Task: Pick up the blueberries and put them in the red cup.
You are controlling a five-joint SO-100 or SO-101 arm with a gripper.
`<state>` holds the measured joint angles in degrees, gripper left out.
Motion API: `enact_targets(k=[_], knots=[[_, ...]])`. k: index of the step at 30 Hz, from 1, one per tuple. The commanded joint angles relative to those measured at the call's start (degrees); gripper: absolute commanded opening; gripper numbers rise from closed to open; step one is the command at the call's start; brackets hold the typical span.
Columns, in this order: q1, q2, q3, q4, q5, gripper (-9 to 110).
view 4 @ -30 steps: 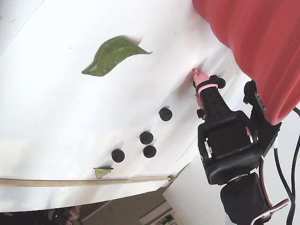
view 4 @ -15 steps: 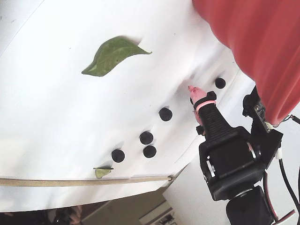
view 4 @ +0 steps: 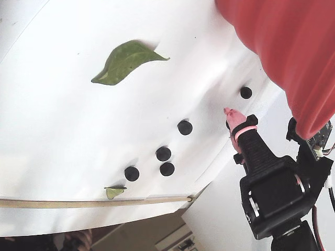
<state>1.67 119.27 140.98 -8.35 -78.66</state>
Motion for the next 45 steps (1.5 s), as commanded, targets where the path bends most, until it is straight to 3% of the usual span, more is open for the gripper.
enact_targets(k=[1, 28, 45], knots=[[1.93, 8.61, 0.35, 2.55, -0.35, 10], [1.41, 23.47, 0.88, 16.26, -1.32, 10], [-3.87, 28.13, -7.65, 23.91, -0.79, 11]])
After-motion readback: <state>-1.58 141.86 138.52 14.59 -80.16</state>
